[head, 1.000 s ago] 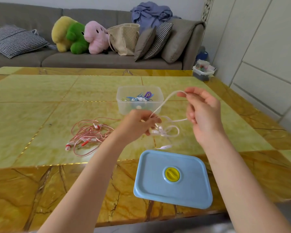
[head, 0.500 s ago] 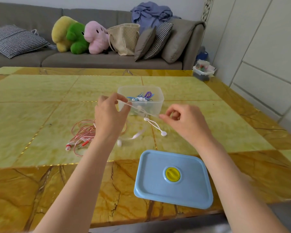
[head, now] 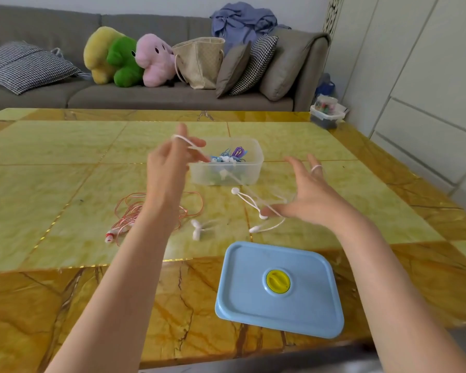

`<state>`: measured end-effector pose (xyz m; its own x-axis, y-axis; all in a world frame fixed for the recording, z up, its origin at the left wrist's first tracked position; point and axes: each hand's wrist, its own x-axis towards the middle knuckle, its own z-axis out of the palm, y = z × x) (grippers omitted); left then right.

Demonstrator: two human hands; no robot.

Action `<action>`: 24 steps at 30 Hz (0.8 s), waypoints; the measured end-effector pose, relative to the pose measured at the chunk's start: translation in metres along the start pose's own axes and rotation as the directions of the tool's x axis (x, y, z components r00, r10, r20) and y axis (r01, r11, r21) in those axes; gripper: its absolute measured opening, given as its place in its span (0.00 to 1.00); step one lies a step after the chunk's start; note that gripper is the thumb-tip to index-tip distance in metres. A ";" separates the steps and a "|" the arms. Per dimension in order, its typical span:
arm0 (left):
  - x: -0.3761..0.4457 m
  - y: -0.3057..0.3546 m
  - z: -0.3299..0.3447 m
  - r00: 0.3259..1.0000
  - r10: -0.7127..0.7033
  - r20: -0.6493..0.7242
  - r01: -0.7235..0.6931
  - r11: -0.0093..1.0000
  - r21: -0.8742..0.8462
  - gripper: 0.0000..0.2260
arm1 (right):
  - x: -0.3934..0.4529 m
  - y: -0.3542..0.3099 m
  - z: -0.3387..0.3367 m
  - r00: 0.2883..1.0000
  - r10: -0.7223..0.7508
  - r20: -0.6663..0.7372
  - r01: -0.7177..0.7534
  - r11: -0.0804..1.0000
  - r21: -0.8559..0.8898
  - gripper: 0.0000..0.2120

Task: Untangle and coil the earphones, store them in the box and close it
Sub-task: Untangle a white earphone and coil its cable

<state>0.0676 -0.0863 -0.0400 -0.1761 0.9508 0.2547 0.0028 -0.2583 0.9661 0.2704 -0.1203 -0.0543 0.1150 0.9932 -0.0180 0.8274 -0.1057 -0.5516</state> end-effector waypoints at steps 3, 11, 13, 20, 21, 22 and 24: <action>0.002 -0.001 -0.006 0.953 -0.283 0.104 0.299 0.933 -0.199 0.21 | -0.003 0.003 -0.001 0.999 -0.024 0.023 0.025 0.999 -0.028 0.44; -0.001 0.000 -0.007 0.899 -0.399 0.180 0.426 0.893 -0.149 0.23 | -0.006 0.008 -0.009 0.996 0.029 -0.087 0.001 0.947 0.321 0.12; -0.006 -0.002 -0.002 0.869 -0.425 0.253 0.464 0.878 -0.120 0.19 | -0.010 0.004 -0.010 1.000 0.014 0.004 -0.014 0.906 0.422 0.13; -0.009 -0.007 0.007 0.893 -0.312 0.324 0.230 0.936 0.265 0.10 | -0.019 -0.007 -0.022 0.985 -0.163 0.055 0.091 0.762 0.641 0.17; -0.009 -0.008 0.007 0.890 -0.299 0.345 0.216 0.941 0.261 0.11 | -0.021 -0.009 -0.023 0.973 -0.221 0.069 0.119 0.733 0.670 0.17; -0.010 -0.007 0.006 0.876 -0.297 0.381 0.223 0.948 0.225 0.12 | -0.022 -0.010 -0.024 0.964 -0.257 0.070 0.139 0.711 0.689 0.17; -0.012 -0.002 0.006 0.818 -0.317 0.481 0.304 0.947 0.108 0.11 | -0.019 -0.009 -0.022 0.968 -0.251 0.018 0.175 0.721 0.671 0.13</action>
<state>0.0761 -0.0963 -0.0452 0.3283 0.9414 -0.0775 0.0549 0.0629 0.9965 0.2726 -0.1389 -0.0307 -0.1063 0.9886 0.1066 0.2481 0.1301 -0.9600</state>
